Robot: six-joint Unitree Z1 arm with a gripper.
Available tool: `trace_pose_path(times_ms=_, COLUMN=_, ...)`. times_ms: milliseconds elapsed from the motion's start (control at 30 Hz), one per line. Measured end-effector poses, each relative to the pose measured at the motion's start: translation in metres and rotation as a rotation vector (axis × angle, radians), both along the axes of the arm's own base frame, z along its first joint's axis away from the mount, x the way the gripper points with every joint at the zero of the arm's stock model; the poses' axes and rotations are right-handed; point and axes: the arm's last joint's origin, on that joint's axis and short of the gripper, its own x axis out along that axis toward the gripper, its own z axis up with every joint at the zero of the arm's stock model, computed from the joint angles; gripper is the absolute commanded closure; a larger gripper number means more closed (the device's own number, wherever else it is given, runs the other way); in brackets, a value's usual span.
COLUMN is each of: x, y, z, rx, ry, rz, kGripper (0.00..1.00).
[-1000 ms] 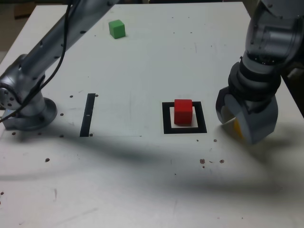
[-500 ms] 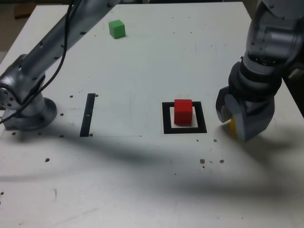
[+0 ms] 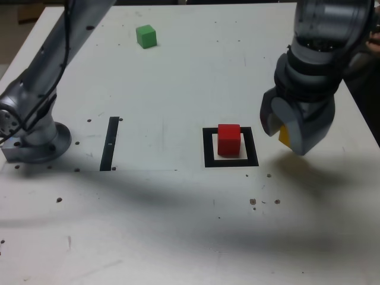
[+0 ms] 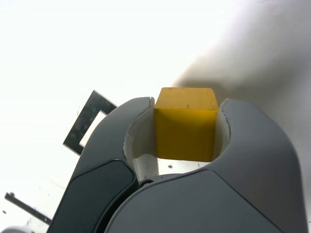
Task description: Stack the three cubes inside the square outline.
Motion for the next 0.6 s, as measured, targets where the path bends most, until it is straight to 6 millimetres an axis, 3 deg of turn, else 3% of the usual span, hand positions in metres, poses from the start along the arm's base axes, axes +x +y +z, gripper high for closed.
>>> trace_pose_path(times_ms=433, x=-0.069, y=0.016, z=0.054, rx=-0.003, ry=-0.062, rz=0.390, kGripper=0.66)
trace_pose_path(times_ms=600, x=-0.090, y=0.024, z=0.062, rx=-0.038, ry=-0.076, rz=0.526, kGripper=0.66)
